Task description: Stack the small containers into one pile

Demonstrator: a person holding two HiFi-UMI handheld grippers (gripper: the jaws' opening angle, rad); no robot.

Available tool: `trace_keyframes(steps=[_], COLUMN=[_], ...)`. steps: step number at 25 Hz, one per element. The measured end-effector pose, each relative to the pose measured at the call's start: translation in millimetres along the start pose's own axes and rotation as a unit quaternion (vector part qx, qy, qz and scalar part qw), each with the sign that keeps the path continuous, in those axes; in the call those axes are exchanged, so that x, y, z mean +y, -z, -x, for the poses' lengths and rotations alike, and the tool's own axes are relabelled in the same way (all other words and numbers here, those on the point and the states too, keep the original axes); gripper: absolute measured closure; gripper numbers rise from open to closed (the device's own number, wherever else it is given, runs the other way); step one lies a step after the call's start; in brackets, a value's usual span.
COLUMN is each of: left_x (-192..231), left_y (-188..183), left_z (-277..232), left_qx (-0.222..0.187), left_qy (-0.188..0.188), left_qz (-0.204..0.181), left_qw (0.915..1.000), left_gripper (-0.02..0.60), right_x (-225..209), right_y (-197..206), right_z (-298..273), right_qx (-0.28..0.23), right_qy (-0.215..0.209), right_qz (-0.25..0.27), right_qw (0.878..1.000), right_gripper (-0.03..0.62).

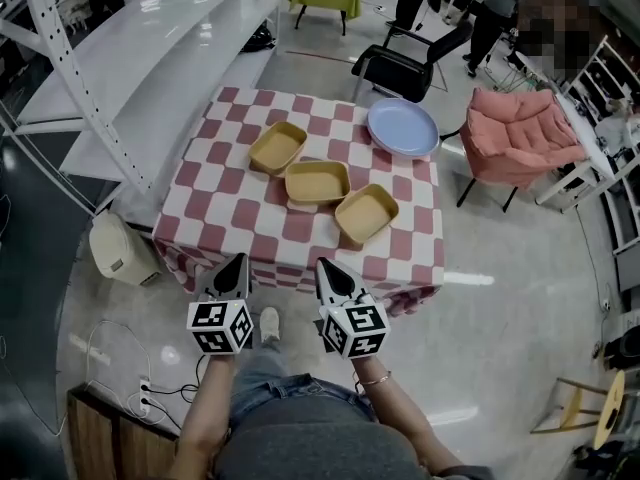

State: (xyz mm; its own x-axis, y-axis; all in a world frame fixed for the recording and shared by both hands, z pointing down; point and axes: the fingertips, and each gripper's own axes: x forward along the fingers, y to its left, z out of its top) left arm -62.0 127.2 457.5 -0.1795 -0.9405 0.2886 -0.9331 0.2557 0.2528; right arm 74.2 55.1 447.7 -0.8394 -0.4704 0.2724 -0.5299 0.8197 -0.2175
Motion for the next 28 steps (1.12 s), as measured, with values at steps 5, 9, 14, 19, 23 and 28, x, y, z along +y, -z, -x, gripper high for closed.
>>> trace_keyframes(steps=[5,9,14,19,23,28], left_x=[29.5,49.4,73.2,94.3,102.8,103.9], left_y=[-24.5,-34.7,-44.6,-51.8,-50.5,-47.5], left_z=[-39.1,-71.6,-101.1,-121.6,-131.9,-142.4], left_qx=[-0.001,0.008,0.019,0.030,0.040,0.049], left_qy=[0.020,0.035,0.044,0.043,0.042,0.051], left_qz=[0.013,0.004,-0.013,-0.016,-0.017,-0.012], left_qw=[0.9997,0.9994,0.9988,0.9985,0.9982,0.9974], left_gripper=[0.566,0.566,0.566,0.566,0.566,0.566], right_x=[-2.3,-8.7,-12.7,-11.5,-11.2,-17.4], right_y=[-19.0,-27.6,-33.2,-39.5,-39.7,-36.6], right_z=[-48.1,-83.4,-115.4,-135.6,-143.9,-148.5], right_qx=[0.001,0.003,0.006,0.005,0.009,0.014], right_qy=[0.009,0.027,0.054,0.070,0.076,0.088], right_qz=[-0.002,-0.005,-0.011,-0.011,-0.008,-0.015], right_qw=[1.000,1.000,0.998,0.997,0.997,0.996], right_gripper=[0.584,0.584,0.584,0.583,0.583,0.584])
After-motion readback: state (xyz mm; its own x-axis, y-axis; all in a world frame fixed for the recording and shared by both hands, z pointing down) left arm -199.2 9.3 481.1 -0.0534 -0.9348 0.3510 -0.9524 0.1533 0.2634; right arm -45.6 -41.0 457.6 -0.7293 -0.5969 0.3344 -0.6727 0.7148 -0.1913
